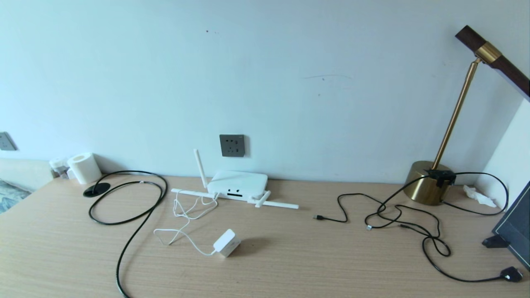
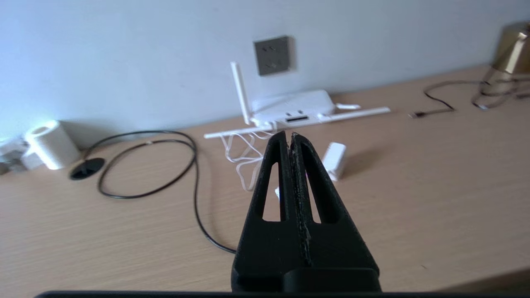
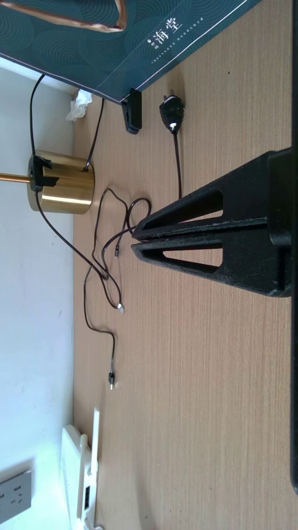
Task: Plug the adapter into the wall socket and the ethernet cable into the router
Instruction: Pick up plug
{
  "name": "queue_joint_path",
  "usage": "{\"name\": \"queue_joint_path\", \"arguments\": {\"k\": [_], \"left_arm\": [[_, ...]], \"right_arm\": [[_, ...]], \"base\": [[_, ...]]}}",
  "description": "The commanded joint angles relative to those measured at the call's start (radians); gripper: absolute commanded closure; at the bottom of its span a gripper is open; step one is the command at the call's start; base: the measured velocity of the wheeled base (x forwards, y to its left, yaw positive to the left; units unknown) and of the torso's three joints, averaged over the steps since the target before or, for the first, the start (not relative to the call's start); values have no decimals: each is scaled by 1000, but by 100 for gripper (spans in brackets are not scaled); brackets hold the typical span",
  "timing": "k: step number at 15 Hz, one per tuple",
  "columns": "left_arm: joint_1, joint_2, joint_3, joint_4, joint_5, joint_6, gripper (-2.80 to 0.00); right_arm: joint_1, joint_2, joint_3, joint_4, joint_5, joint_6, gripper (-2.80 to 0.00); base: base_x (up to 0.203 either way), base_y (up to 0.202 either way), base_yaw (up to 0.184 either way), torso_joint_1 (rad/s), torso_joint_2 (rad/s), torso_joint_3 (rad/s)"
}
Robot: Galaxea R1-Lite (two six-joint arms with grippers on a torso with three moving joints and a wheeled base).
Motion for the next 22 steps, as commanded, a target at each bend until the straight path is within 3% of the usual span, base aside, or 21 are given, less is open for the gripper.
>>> {"name": "queue_joint_path", "arguments": {"k": [1,5,6,9,12,15,17,19,22], "left_arm": [[-51,252,-90,32,-9,2,0],[-98,592,-137,-2,-82,4,0],[-103,659,-145,-14,-120,21,-280],[-128,883,-245,-16,-220,72,-280],[-191,1112,-416,78,-245,103,-280],[-269,1309,-493,114,-204,146,-280],[-310,1413,-531,114,-162,219,-280],[-324,1505,-559,114,-122,283,-280],[-330,1626,-580,84,-62,311,-280]], "right_arm": [[0,0,11,-1,-2,0,0],[0,0,11,-1,-1,0,0],[0,0,11,-1,-1,0,0],[0,1,11,-1,0,0,0],[0,1,11,-1,0,0,0],[0,1,11,-1,-2,0,0],[0,0,11,-1,-1,0,0],[0,1,11,-1,0,0,0],[0,1,11,-1,0,0,0]], "base": [[0,0,0,0,0,0],[0,0,0,0,0,0],[0,0,0,0,0,0],[0,0,0,0,0,0],[0,0,0,0,0,0],[0,0,0,0,0,0],[0,0,0,0,0,0],[0,0,0,0,0,0],[0,0,0,0,0,0]]}}
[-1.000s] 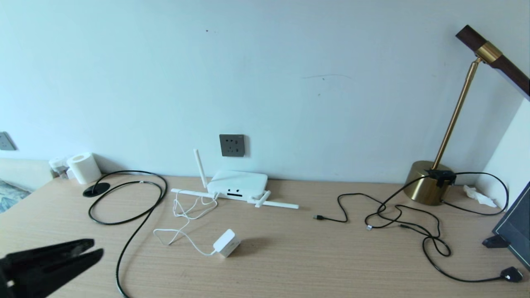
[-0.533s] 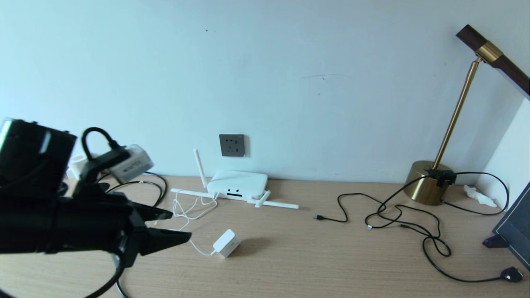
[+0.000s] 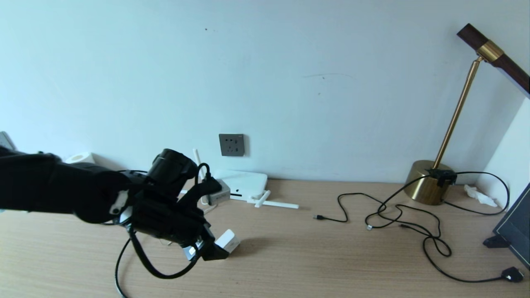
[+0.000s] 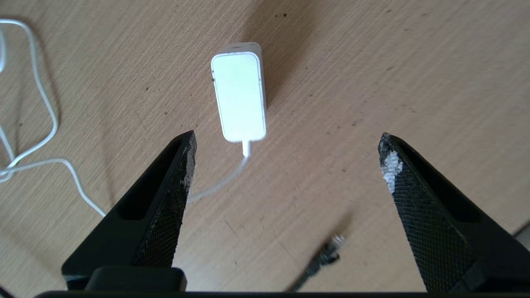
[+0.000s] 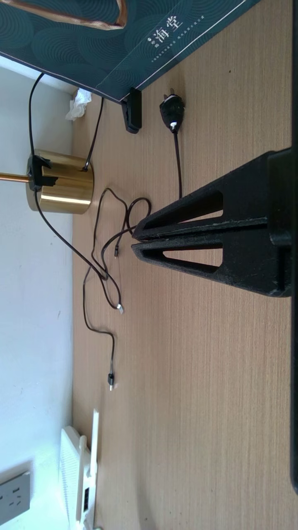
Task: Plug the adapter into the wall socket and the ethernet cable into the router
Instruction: Pick up plug
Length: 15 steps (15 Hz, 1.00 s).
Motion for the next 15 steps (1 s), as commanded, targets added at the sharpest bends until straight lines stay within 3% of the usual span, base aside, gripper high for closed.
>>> {"name": "queue_joint_path", "arguments": {"k": [1,5,12,15], "left_arm": [[-2,93,-4,-16,5,17,-280],[-4,145,-6,-120,9,50,-280],[-9,205,-38,-112,32,74,-280],[11,206,-39,-112,33,148,-280]], "right_arm": [[0,1,11,-1,0,0,0],[0,0,11,-1,-1,0,0],[0,1,11,-1,0,0,0],[0,0,11,-1,0,0,0]], "base": [[0,0,0,0,0,0],[0,0,0,0,0,0],[0,0,0,0,0,0],[0,0,0,0,0,0]]}}
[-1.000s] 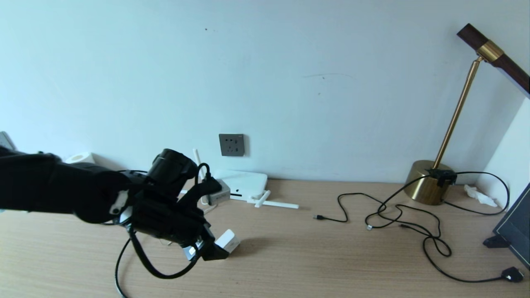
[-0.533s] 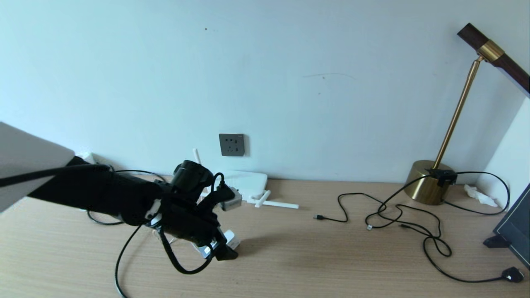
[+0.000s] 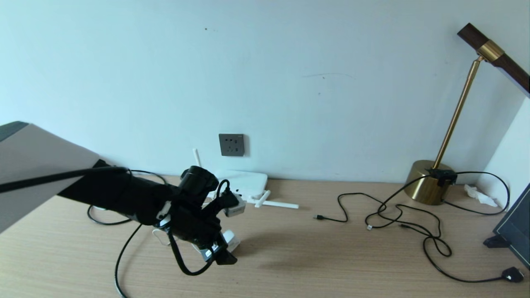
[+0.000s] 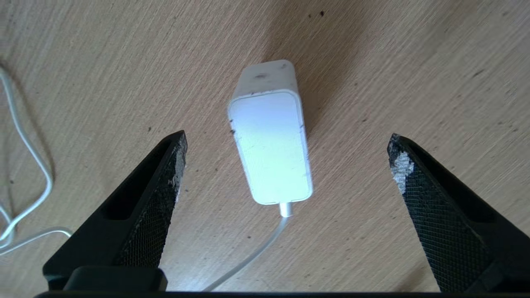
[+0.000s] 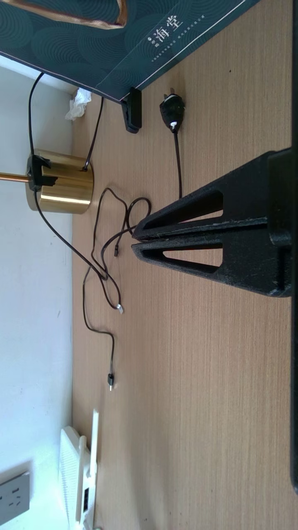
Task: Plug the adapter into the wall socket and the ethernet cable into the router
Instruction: Pick up plug
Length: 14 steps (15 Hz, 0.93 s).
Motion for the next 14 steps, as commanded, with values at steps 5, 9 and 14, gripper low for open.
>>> {"name": "queue_joint_path", "arguments": {"k": [5,9,14], "left_arm": [[11,29,-29,7,14,22,-280],[8,38,-66,58,44,20,-280],[2,49,-82,56,66,18,-280]], "right_arm": [[0,0,11,-1,0,0,0],[0,0,11,-1,0,0,0],[0,1,11,-1,0,0,0]], "base": [[0,0,0,0,0,0],[0,0,0,0,0,0],[0,0,0,0,0,0]]}}
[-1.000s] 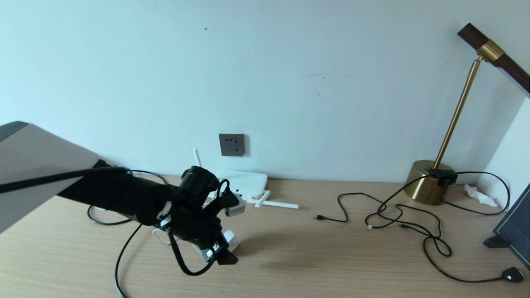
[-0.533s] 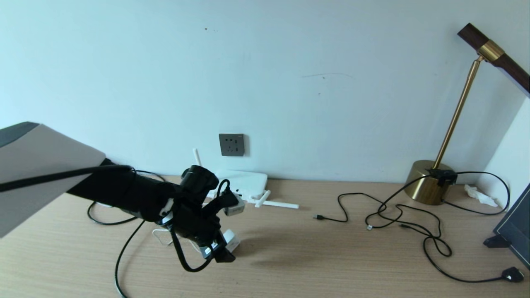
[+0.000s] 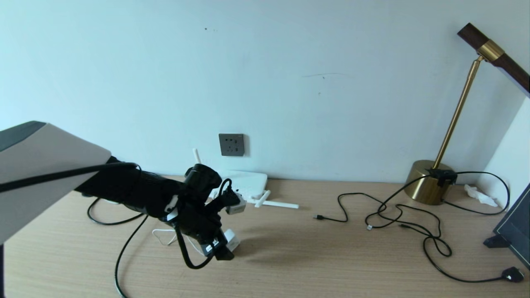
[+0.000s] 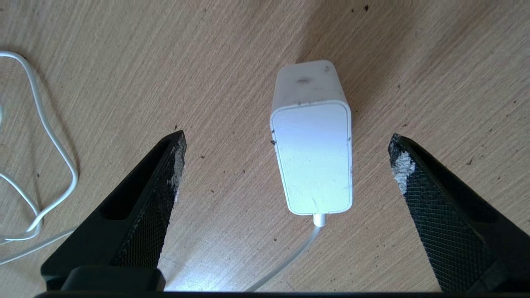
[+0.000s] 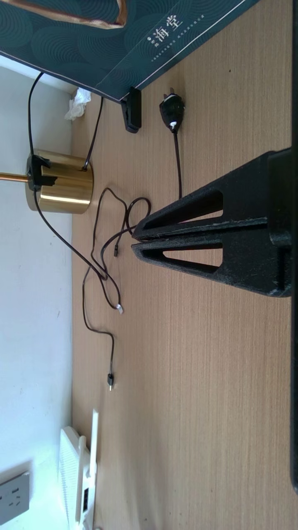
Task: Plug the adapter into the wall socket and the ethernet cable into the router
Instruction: Pick up plug
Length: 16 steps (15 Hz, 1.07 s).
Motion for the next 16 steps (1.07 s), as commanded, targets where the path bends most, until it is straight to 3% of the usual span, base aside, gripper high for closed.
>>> {"name": "queue_joint_path", "arguments": {"k": [1,16], "left_arm": [[-3,2,-10,1,0,2,-280],[-12,29,-56,-2,21,-9,-280]], "right_arm": [[0,1,11,-1,0,0,0],[0,1,11,-1,0,0,0]], "base": [[0,0,0,0,0,0],[0,0,0,0,0,0]]}}
